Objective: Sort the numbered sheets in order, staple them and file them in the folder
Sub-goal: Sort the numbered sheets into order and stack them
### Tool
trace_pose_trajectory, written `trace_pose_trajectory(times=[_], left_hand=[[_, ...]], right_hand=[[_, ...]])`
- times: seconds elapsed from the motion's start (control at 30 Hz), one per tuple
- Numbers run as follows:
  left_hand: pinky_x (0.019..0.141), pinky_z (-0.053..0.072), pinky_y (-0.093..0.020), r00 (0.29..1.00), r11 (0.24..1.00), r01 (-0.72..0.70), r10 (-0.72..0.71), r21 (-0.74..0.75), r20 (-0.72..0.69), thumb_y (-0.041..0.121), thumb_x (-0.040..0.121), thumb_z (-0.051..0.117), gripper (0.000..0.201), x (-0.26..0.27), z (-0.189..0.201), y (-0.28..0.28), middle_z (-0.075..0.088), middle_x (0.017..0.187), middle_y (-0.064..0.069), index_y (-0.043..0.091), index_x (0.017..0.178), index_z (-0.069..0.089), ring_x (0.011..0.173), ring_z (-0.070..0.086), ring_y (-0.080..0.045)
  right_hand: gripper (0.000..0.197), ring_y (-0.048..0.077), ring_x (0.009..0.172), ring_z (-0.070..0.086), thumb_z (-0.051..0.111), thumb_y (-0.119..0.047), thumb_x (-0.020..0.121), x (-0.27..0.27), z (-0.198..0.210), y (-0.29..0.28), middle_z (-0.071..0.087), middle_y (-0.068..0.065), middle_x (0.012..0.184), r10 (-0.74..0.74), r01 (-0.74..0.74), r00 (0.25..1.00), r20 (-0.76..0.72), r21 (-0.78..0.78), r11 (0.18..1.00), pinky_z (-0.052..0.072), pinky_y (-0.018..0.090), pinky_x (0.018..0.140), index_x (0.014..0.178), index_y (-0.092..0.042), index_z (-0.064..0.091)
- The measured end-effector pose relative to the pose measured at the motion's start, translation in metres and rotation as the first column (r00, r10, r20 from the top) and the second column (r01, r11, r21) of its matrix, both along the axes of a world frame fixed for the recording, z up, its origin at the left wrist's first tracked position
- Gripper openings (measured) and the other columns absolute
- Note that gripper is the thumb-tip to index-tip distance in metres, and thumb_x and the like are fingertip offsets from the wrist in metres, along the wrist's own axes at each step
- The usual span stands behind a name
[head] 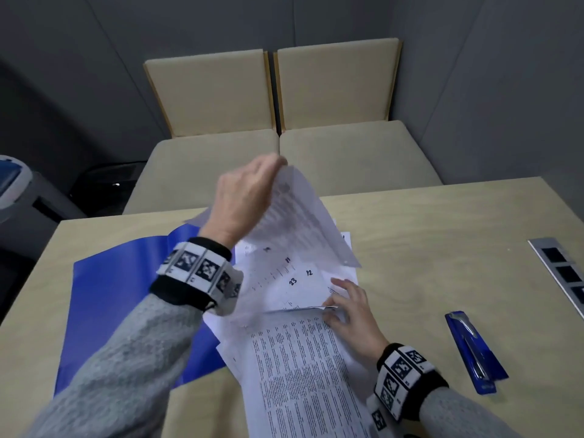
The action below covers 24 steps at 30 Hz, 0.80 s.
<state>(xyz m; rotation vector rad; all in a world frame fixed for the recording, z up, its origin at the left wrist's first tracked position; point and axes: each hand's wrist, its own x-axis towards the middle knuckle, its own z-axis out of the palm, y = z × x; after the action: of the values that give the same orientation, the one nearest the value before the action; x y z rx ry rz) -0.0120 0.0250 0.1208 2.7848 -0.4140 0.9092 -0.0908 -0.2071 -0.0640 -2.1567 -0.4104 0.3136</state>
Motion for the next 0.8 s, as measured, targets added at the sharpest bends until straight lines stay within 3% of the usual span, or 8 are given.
trace_pose_trajectory(times=[0.1,0.2,0.3,0.4,0.5,0.57,0.67,0.8], left_hand=[[0.064,0.046,-0.032,0.998,0.981,0.063,-0.058,-0.183,0.032,0.004,0.092,0.044,0.022,-0.001,0.04,0.016,0.069,0.092,-0.006,0.008,0.105,0.061,0.075,0.062,-0.022],[0.064,0.037,-0.023,0.993,0.962,0.092,-0.068,-0.259,0.101,0.008,0.097,0.043,0.021,0.002,0.072,0.029,0.064,0.084,-0.002,0.003,0.101,0.063,0.071,0.049,-0.004],[0.063,0.041,-0.025,0.994,0.955,0.11,-0.099,-0.276,0.056,0.01,0.098,0.041,0.022,0.008,0.089,0.04,0.067,0.089,-0.005,0.005,0.102,0.062,0.071,0.055,-0.01],[0.073,0.048,-0.024,0.98,0.96,0.149,-0.175,-0.238,-0.092,0.009,0.097,0.043,0.02,0.013,0.097,0.038,0.067,0.095,-0.001,0.008,0.103,0.062,0.085,0.062,-0.013],[0.083,0.05,-0.029,0.932,0.954,0.169,-0.236,-0.246,-0.277,0.01,0.097,0.049,0.016,0.023,0.09,0.032,0.067,0.1,0.001,0.011,0.102,0.063,0.094,0.062,-0.013],[0.083,0.048,-0.024,0.873,0.941,0.173,-0.283,-0.291,-0.397,0.012,0.097,0.05,0.015,0.032,0.077,0.027,0.066,0.099,0.004,0.017,0.101,0.063,0.095,0.061,-0.01],[0.078,0.045,-0.02,0.757,0.898,0.185,-0.39,-0.4,-0.524,0.013,0.098,0.048,0.017,0.037,0.045,0.019,0.065,0.094,0.005,0.022,0.099,0.062,0.09,0.061,-0.009],[0.077,0.047,-0.025,0.623,0.845,0.143,-0.482,-0.516,-0.616,0.015,0.098,0.049,0.016,0.032,-0.01,0.001,0.067,0.089,0.002,0.018,0.097,0.064,0.083,0.06,-0.01]], right_hand=[[0.006,-0.009,0.131,0.013,0.07,-0.023,0.082,0.0,0.005,-0.002,0.029,-0.022,0.141,-0.03,0.03,0.999,-0.012,0.088,0.996,0.019,0.032,0.111,0.082,-0.027,0.067],[0.012,-0.017,0.128,0.012,0.073,-0.015,0.08,0.001,0.017,-0.003,0.027,-0.029,0.137,-0.033,0.03,0.999,0.014,0.145,0.989,0.027,0.034,0.111,0.084,-0.026,0.069],[0.028,-0.004,0.132,0.017,0.069,-0.005,0.078,-0.001,0.035,-0.002,0.029,-0.031,0.132,-0.053,0.052,0.999,0.001,0.202,0.978,0.035,0.038,0.109,0.084,-0.031,0.068],[0.02,0.005,0.134,0.014,0.059,-0.027,0.07,-0.002,0.066,0.004,0.027,-0.024,0.133,-0.044,0.034,0.997,0.061,0.163,0.986,0.018,0.033,0.108,0.087,-0.036,0.061],[0.013,0.005,0.137,0.01,0.058,-0.03,0.074,0.002,0.094,0.012,0.026,-0.015,0.139,-0.017,-0.007,0.989,0.145,0.162,0.987,0.01,0.034,0.109,0.086,-0.033,0.061],[0.01,0.007,0.14,0.008,0.066,-0.021,0.082,0.006,0.109,0.016,0.023,-0.014,0.143,-0.009,-0.025,0.986,0.166,0.201,0.979,0.01,0.042,0.114,0.089,-0.027,0.062],[0.007,0.007,0.141,0.007,0.067,-0.025,0.085,0.018,0.12,0.019,0.02,-0.017,0.146,-0.015,-0.015,0.993,0.114,0.258,0.966,0.012,0.046,0.116,0.088,-0.023,0.061],[0.014,0.009,0.132,0.035,0.063,-0.023,0.088,0.039,0.125,0.028,0.026,-0.015,0.141,-0.004,0.047,0.994,-0.11,0.395,0.918,0.033,0.032,0.109,0.097,-0.033,0.059]])
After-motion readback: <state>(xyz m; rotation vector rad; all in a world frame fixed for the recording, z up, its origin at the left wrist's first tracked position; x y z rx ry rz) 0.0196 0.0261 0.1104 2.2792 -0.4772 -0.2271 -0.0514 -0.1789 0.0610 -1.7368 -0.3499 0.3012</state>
